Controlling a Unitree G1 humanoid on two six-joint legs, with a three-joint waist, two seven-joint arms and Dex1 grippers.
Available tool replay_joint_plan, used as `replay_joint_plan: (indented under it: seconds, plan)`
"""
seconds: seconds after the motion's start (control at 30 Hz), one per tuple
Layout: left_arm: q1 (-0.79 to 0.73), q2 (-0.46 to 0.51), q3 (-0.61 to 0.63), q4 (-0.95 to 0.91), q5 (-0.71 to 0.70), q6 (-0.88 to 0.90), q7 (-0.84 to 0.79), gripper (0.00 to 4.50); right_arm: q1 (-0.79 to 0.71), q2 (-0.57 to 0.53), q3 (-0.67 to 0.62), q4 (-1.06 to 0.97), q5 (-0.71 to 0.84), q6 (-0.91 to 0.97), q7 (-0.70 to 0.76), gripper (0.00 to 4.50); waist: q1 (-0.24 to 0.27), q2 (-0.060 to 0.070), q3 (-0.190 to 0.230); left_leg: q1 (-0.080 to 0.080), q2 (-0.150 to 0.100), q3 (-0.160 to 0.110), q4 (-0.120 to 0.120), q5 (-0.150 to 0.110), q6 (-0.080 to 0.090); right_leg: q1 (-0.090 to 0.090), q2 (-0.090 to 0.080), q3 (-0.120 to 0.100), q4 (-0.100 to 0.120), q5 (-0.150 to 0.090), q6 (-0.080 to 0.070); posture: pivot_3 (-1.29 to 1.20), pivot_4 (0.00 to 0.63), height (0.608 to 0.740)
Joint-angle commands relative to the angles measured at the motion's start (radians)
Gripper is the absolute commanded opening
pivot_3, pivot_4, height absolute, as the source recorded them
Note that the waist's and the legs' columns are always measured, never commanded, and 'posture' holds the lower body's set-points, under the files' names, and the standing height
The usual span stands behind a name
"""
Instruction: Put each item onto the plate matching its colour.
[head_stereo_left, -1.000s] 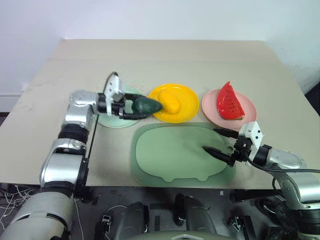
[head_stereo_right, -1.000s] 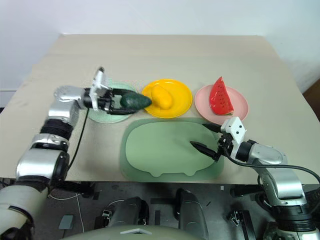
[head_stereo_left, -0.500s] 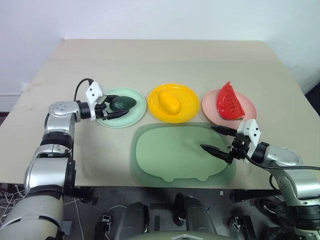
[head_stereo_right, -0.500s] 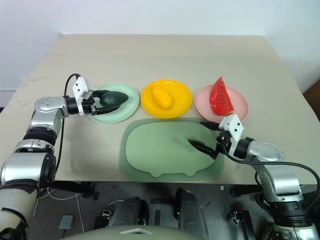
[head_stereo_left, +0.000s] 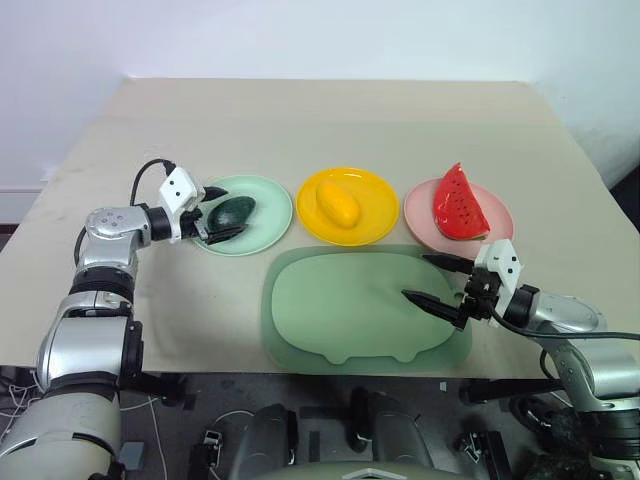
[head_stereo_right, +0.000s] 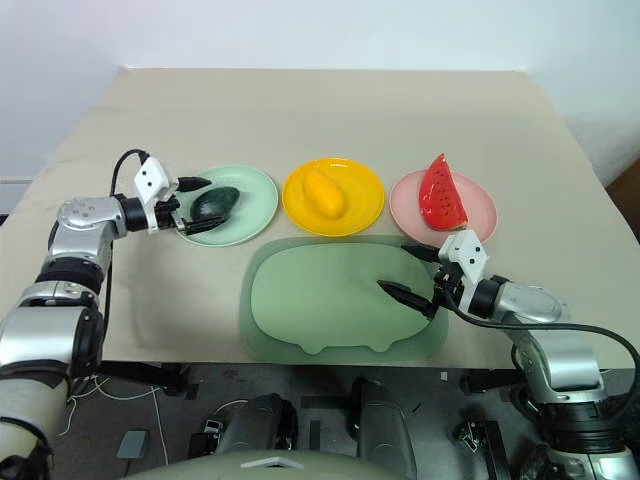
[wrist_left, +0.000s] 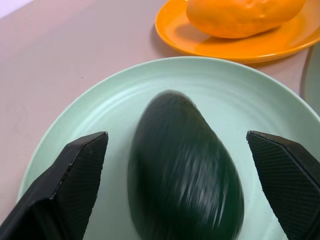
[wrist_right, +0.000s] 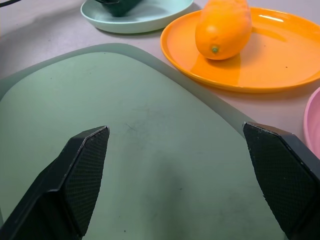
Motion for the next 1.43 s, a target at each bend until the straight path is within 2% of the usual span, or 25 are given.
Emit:
replay_joint_plan:
  seconds: [0.03, 0.27, 0.43, 0.53, 0.67, 0.83, 0.97, 1.17, 1.43]
  plan:
    - [-0.027, 0.030, 0.035, -0.021, -0.025, 0.002, -0.022, 4.48, -0.014, 0.009, -0.004, -0.012, 0.001, -0.020, -0.002, 4.50, 0.000, 0.000, 0.000, 0.000, 0.000, 0.000, 0.000, 0.000, 0.000, 0.000, 0.000, 0.000, 0.000, 0.000, 0.000, 0.00, 0.150, 0.733]
    - [-0.059, 0.079, 0.090, -0.077, -0.076, 0.064, -0.079, 4.48, -0.006, 0.011, -0.012, -0.010, 0.001, -0.029, 0.008, 4.50, 0.001, 0.000, 0.000, 0.000, 0.000, 0.000, 0.000, 0.000, 0.000, 0.000, 0.000, 0.000, 0.000, 0.000, 0.000, 0.00, 0.150, 0.733]
    - [-0.036, 0.161, 0.154, -0.179, -0.162, 0.161, -0.178, 4.48, -0.014, 0.006, -0.024, 0.020, -0.014, -0.059, 0.004, 4.50, -0.003, 0.000, 0.000, 0.000, 0.000, 0.000, 0.000, 0.000, 0.000, 0.000, 0.000, 0.000, 0.001, 0.000, 0.000, 0.00, 0.150, 0.733]
    - [0.051, 0.201, 0.186, -0.279, -0.207, 0.199, -0.222, 4.48, -0.024, -0.005, -0.038, 0.043, -0.020, -0.077, 0.013, 4.50, -0.005, 0.000, 0.000, 0.000, 0.000, 0.001, 0.000, 0.000, 0.000, 0.000, 0.000, 0.000, 0.001, 0.000, 0.000, 0.00, 0.150, 0.733]
    - [0.276, 0.221, 0.250, -0.452, -0.274, 0.236, -0.227, 4.48, -0.051, -0.022, -0.056, 0.088, -0.030, -0.119, 0.036, 4.50, -0.010, 0.002, -0.001, 0.001, 0.001, 0.001, -0.001, 0.000, 0.000, 0.000, 0.000, 0.001, 0.001, 0.000, 0.000, 0.00, 0.150, 0.733]
    - [0.536, 0.198, 0.342, -0.621, -0.349, 0.243, -0.171, 4.48, -0.077, -0.039, -0.071, 0.156, -0.054, -0.198, 0.066, 4.50, -0.003, 0.001, 0.000, 0.000, 0.002, 0.000, 0.000, 0.000, 0.000, -0.001, 0.000, 0.001, 0.001, 0.000, 0.000, 0.00, 0.150, 0.733]
    - [0.690, 0.158, 0.406, -0.671, -0.373, 0.196, -0.115, 4.48, -0.077, -0.062, -0.101, 0.221, -0.064, -0.263, 0.101, 4.50, 0.001, 0.001, -0.001, 0.001, 0.002, 0.000, 0.000, 0.000, 0.000, -0.001, -0.001, 0.001, 0.001, 0.000, 0.000, 0.00, 0.150, 0.733]
    - [0.794, 0.092, 0.438, -0.680, -0.383, 0.121, -0.048, 4.48, -0.032, -0.097, -0.163, 0.291, -0.057, -0.357, 0.154, 4.50, 0.001, 0.001, -0.001, 0.001, 0.002, 0.000, 0.000, 0.000, 0.000, 0.000, -0.002, 0.000, 0.001, 0.000, 0.000, 0.00, 0.150, 0.733]
    - [0.795, 0.057, 0.417, -0.700, -0.388, 0.093, -0.012, 4.48, 0.020, -0.138, -0.284, 0.368, -0.036, -0.438, 0.193, 4.50, 0.001, 0.001, -0.001, 0.002, 0.002, 0.001, 0.000, 0.000, 0.000, 0.000, -0.001, 0.000, 0.001, 0.000, 0.000, 0.00, 0.150, 0.733]
